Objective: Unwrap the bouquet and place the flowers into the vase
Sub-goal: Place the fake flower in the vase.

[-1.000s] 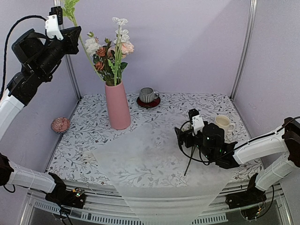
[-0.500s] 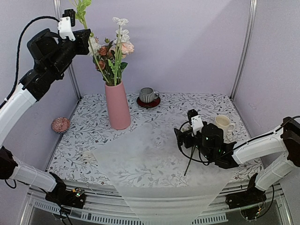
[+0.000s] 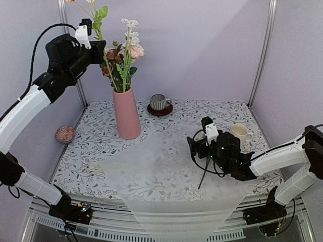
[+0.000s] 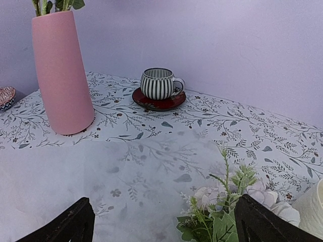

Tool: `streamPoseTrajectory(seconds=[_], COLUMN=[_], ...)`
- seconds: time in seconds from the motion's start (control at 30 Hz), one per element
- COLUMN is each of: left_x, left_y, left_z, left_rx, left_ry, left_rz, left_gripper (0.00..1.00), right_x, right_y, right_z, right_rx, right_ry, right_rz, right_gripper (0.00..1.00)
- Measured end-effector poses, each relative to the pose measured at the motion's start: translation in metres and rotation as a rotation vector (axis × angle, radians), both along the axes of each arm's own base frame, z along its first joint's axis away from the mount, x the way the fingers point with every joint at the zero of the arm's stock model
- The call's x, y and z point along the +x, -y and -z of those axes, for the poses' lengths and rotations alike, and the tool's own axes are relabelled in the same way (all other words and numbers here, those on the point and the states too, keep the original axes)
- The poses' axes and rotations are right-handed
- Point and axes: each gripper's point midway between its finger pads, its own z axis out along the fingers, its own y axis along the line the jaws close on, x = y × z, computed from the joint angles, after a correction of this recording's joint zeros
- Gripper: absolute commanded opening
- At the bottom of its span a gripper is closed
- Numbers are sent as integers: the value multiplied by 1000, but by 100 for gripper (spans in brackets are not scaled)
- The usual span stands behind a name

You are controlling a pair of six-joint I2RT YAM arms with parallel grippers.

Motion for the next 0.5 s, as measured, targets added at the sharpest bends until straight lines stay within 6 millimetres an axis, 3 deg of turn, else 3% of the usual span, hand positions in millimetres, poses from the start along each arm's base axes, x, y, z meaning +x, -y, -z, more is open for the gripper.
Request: streamPoseTrajectory(seconds=[0.23, 0.5], left_x=[15, 31], left_y=[-16, -18], left_z=[22, 84], left_rx=[-38, -50], left_ry=[-60, -186], left_rz=[-19, -5], left_gripper=[4, 5], right_x=[0, 0], right_y=[0, 0], right_z=[1, 1], right_rx=[-2, -2], right_ry=[-1, -2], right_rz=[0, 0], right_gripper=[99, 99])
